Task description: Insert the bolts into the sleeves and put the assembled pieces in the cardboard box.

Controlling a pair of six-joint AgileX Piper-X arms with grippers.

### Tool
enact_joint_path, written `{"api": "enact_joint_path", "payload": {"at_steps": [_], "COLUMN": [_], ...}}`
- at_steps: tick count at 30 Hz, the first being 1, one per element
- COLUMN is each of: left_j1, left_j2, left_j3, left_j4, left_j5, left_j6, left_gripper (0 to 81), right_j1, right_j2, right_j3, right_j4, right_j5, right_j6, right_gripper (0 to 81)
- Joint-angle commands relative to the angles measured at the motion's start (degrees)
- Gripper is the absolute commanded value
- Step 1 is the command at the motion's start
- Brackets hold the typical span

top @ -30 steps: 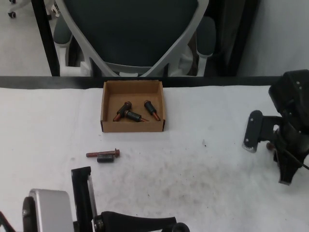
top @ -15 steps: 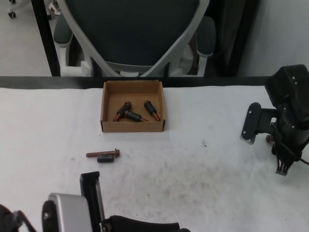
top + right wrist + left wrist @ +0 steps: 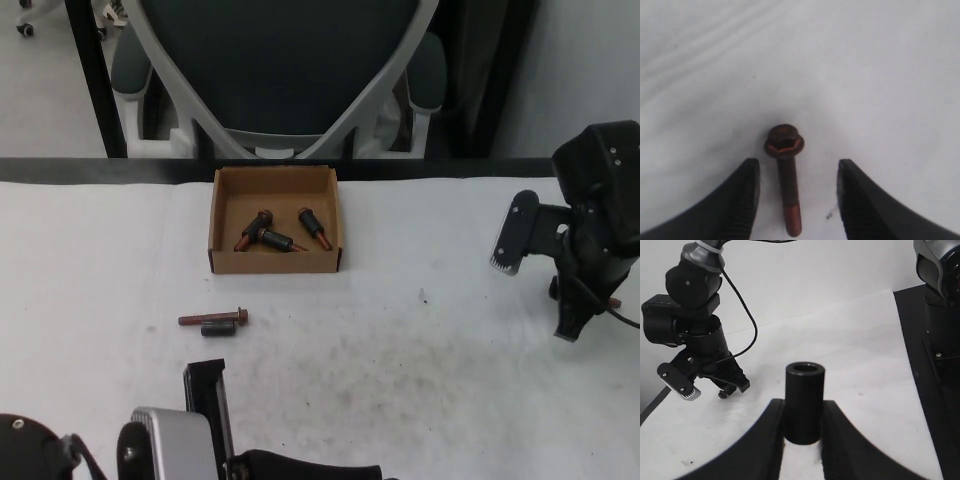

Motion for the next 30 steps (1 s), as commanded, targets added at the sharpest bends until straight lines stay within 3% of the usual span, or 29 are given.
{"api": "enact_joint_path", "payload": {"at_steps": [1, 7, 16, 19, 22, 23, 30], "left_j1": [-0.2, 0.1, 5.5, 6.4, 6.5, 6.5, 6.5], "left_j2": [0.1, 0.1, 0.1, 0.1, 0.1, 0.1, 0.1], "left_j3": [-0.1, -0.1, -0.1, -0.1, -0.1, -0.1, -0.1], "left_j4": [-1.4, -3.3, -3.7, -3.7, -3.7, -3.7, -3.6], "left_j5": [-0.1, -0.5, 4.5, 5.0, 4.7, 4.7, 4.4], "left_j6": [2.7, 3.0, 0.8, 0.8, 0.8, 0.8, 0.8], "left_gripper": [0.8, 0.8, 0.8, 0.8, 0.8, 0.8, 0.8], "right_j1": [-1.1, -3.3, -3.8, -3.9, -3.8, -3.8, -3.8], "right_j2": [0.4, 1.3, 5.7, 7.6, 8.2, 8.2, 6.7], "right_j3": [-0.9, -1.3, -2.7, -3.7, -3.6, -3.6, -3.5], "right_j4": [-0.1, 1.5, 4.7, 6.3, 5.7, 5.5, 1.9], "right_j5": [-1.1, -5.7, -10.5, -11.8, -14.1, -15.5, -25.7], "right_j6": [0.9, 1.1, 1.8, 2.6, 2.5, 2.5, 11.3], "right_gripper": [46.3, 46.3, 44.0, 34.3, 13.0, 2.6, 0.2]}}
